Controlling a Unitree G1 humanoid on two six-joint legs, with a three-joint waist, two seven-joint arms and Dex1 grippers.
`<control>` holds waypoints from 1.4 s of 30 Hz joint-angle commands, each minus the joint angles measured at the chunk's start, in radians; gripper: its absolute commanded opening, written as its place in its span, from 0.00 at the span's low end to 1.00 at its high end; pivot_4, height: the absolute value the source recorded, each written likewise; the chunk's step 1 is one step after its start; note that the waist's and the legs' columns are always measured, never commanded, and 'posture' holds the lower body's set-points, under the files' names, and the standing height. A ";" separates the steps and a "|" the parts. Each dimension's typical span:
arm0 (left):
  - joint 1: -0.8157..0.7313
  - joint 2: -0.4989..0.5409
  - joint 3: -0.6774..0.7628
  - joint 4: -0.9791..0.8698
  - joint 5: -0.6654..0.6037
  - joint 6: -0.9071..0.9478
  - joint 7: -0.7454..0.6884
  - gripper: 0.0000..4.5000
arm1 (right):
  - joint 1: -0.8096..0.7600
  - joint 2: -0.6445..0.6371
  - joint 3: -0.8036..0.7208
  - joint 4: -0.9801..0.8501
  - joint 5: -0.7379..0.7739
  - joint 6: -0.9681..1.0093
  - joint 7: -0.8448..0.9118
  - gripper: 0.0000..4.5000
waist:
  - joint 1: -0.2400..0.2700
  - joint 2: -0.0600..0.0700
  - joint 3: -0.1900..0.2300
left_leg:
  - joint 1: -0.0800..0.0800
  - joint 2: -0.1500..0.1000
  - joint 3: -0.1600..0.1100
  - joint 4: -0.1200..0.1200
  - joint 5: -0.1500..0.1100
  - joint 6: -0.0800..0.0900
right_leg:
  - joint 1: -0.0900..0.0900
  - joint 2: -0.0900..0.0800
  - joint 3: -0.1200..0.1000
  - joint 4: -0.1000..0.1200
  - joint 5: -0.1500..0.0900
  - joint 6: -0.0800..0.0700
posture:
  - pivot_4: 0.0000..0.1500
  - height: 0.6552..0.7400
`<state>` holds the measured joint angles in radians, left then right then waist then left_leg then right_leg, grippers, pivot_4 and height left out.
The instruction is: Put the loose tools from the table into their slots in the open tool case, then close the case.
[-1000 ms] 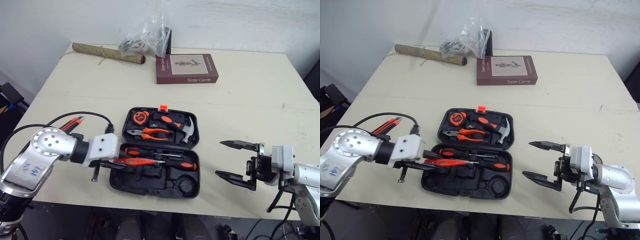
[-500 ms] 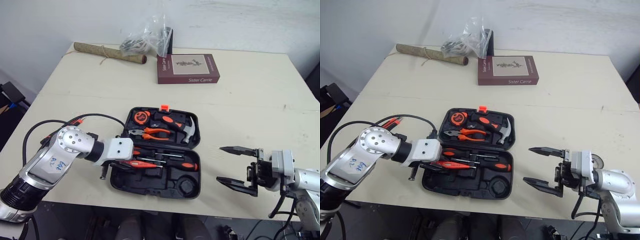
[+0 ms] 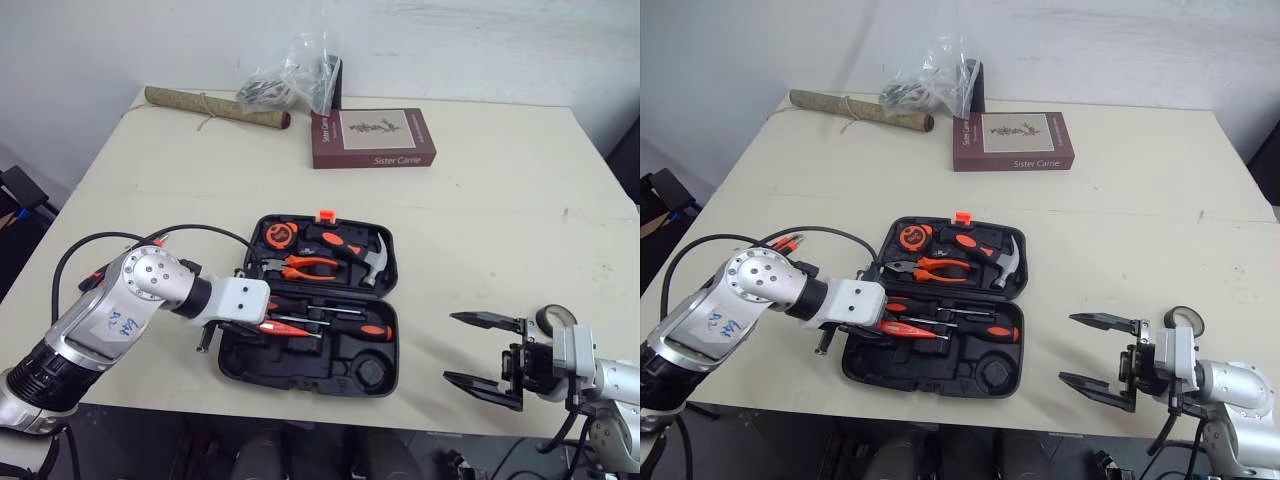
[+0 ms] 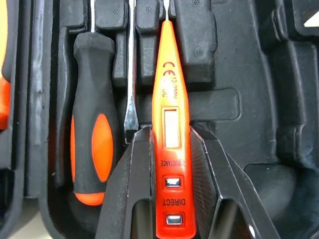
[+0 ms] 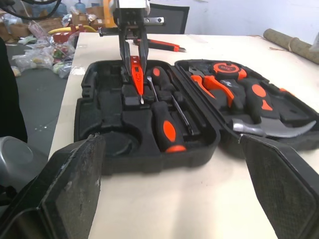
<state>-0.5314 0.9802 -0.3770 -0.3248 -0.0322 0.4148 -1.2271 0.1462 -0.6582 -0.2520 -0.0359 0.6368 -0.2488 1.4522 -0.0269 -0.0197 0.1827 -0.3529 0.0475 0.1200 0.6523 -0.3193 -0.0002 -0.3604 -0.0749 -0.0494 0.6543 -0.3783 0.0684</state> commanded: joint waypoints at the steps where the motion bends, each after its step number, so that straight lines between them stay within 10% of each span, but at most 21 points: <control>1: -0.007 -0.019 -0.044 0.029 0.071 0.012 0.006 0.07 | 0.002 0.005 -0.029 0.017 0.011 -0.042 0.030 1.00 | 0.001 0.000 0.000 | 0.000 0.000 0.000 0.000 0.000 0.000 | 0.000 0.000 0.000 0.000 0.000 0.000 | 1.00 1.00; 4: -0.006 -0.035 -0.030 0.024 0.063 0.012 0.003 0.07 | 0.004 0.005 -0.029 0.031 0.014 -0.056 0.039 1.00 | 0.002 0.000 0.000 | 0.000 0.000 0.000 0.001 0.000 0.000 | 0.001 0.000 0.000 0.000 0.000 0.000 | 1.00 1.00; 10: 0.037 0.034 0.108 -0.067 -0.048 -0.084 -0.075 0.64 | 0.019 0.000 -0.032 0.007 0.018 -0.047 0.025 1.00 | -0.002 0.000 0.000 | 0.000 0.000 0.000 0.001 0.000 0.001 | 0.000 -0.001 0.000 0.000 0.000 0.000 | 1.00 1.00; 19: 0.152 0.061 0.386 -0.053 -0.261 -0.081 -0.077 0.64 | 0.014 -0.020 -0.015 -0.100 0.019 0.043 -0.049 1.00 | 0.002 0.001 0.001 | 0.000 0.000 -0.001 0.002 0.000 0.000 | 0.000 -0.001 0.000 0.001 0.000 0.000 | 1.00 1.00; 27: 0.290 -0.181 0.414 0.067 -0.322 -0.213 0.017 0.01 | -0.006 -0.016 -0.005 -0.114 0.012 0.081 -0.070 1.00 | 0.003 0.000 0.001 | -0.002 -0.001 -0.002 0.003 -0.001 0.002 | 0.000 -0.002 -0.002 0.001 0.000 0.000 | 1.00 1.00; 42: 0.320 -0.238 0.219 0.200 -0.135 -0.267 0.083 0.01 | -0.033 -0.009 -0.001 -0.087 -0.003 0.079 -0.065 1.00 | 0.002 0.001 0.000 | -0.001 -0.001 -0.002 0.004 -0.001 0.002 | 0.001 -0.002 -0.002 0.002 0.000 0.000 | 1.00 1.00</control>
<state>-0.2263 0.7283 -0.1244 -0.1492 -0.2213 0.1477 -1.1526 0.1177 -0.6664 -0.2449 -0.1123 0.6224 -0.1653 1.3840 -0.0247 -0.0184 0.1830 -0.3539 0.0468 0.1181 0.6563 -0.3203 0.0017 -0.3595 -0.0767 -0.0513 0.6559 -0.3782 0.0688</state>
